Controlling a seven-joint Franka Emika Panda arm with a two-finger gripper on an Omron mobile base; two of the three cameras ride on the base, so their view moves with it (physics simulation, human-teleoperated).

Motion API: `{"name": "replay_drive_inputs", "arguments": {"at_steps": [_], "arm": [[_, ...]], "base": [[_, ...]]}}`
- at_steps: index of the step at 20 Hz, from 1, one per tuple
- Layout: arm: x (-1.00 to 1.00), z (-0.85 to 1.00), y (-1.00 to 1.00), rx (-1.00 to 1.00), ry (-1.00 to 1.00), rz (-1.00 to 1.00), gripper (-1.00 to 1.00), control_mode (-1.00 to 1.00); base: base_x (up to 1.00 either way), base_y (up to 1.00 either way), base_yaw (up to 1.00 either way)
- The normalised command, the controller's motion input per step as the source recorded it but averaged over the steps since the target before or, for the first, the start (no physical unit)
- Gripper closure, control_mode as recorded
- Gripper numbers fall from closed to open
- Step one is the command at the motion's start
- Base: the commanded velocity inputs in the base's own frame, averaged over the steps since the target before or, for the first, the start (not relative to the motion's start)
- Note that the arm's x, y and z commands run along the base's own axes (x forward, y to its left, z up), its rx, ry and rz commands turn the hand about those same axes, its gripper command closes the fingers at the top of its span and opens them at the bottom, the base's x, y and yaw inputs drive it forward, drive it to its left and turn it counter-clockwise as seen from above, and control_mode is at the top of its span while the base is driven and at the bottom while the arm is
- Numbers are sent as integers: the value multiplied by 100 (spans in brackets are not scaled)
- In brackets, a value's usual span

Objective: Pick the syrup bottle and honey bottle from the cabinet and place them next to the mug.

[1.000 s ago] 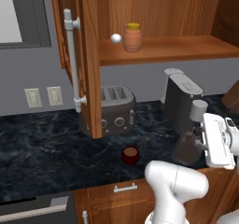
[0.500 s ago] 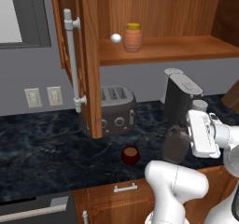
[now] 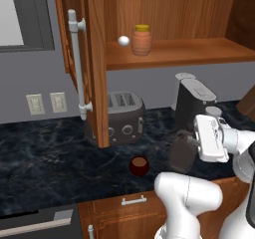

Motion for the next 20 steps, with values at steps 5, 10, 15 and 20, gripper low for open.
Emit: {"name": "replay_drive_inputs", "arguments": {"at_steps": [5,10,15,20], "arm": [[20,-2,0,0,0,0,100,-100],[16,-22,0,0,2,0,100,-100],[22,-31,0,-1,5,0,100,-100],[17,-7,0,0,0,0,100,-100]], "base": [[0,0,0],[0,0,0],[0,0,0],[0,0,0]]}}
